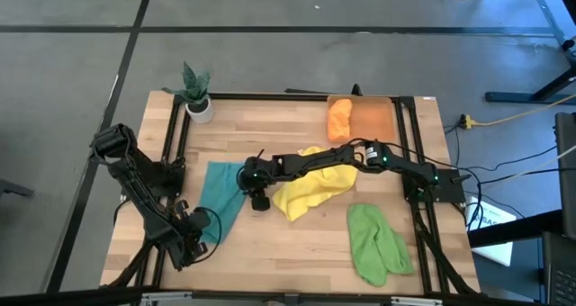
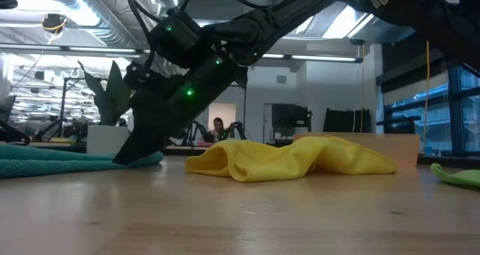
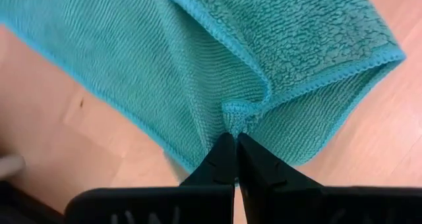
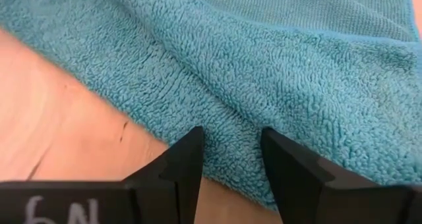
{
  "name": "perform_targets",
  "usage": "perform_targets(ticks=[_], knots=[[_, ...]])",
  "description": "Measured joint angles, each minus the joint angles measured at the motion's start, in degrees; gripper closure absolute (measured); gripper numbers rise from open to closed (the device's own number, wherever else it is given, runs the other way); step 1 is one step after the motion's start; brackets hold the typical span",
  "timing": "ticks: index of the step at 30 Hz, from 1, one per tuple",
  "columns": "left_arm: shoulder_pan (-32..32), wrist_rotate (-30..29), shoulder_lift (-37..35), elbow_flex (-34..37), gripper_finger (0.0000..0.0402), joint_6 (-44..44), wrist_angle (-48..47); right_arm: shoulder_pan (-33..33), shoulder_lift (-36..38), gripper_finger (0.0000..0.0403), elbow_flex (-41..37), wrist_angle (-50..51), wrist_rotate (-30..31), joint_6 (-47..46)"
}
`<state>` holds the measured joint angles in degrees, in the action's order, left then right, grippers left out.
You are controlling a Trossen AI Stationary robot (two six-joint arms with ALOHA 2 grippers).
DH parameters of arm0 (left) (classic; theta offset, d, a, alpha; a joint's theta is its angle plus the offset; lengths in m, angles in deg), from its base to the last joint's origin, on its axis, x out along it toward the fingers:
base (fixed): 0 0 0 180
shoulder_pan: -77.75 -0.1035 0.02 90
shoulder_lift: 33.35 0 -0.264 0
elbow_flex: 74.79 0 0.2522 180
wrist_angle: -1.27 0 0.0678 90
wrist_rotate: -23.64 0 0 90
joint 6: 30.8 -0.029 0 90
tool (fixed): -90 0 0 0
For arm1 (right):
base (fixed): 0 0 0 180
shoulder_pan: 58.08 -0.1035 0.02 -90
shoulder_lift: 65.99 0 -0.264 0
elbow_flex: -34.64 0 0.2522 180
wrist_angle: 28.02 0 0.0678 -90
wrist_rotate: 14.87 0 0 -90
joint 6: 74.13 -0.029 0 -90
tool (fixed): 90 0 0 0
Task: Roll microfiber towels into tight, uniform cylinder then place into a basket
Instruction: Roll the blue microfiber towel
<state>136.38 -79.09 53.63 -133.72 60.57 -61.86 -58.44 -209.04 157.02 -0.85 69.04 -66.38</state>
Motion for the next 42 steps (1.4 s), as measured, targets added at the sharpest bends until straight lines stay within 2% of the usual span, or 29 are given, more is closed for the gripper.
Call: perform_targets(ticks=[8, 15, 21, 27, 37, 42], knots=[[0.00, 1.83, 0.02, -1.86, 0.0401, 1.17, -0.13, -0.03, 0.05, 0.0246, 0.02, 2.62, -0.63, 0.02], [-0.05, 3.32, 0.02, -3.96, 0.0401, 0.24, 0.13, 0.04, 0.04, 0.0246, -0.02, 5.53, -7.24, 0.49], [-0.22, 5.76, 0.02, -3.96, 0.0401, 2.86, 0.54, -0.09, 0.59, 0.0246, -0.02, 9.73, -8.44, 0.66], [-0.99, 5.70, 0.02, -3.96, 0.0401, 2.64, 2.22, -0.09, 1.51, 0.0246, 0.00, 13.64, -8.36, 0.87], [-2.05, 4.43, 0.02, -2.72, 0.0401, -0.34, 5.93, -0.09, 3.21, 0.0246, 0.14, 16.35, -3.06, 1.48], [-2.01, 4.80, 0.02, -1.69, 0.0401, -0.10, 6.91, -0.07, 3.23, 0.0246, 0.15, 16.76, -2.84, 1.45]])
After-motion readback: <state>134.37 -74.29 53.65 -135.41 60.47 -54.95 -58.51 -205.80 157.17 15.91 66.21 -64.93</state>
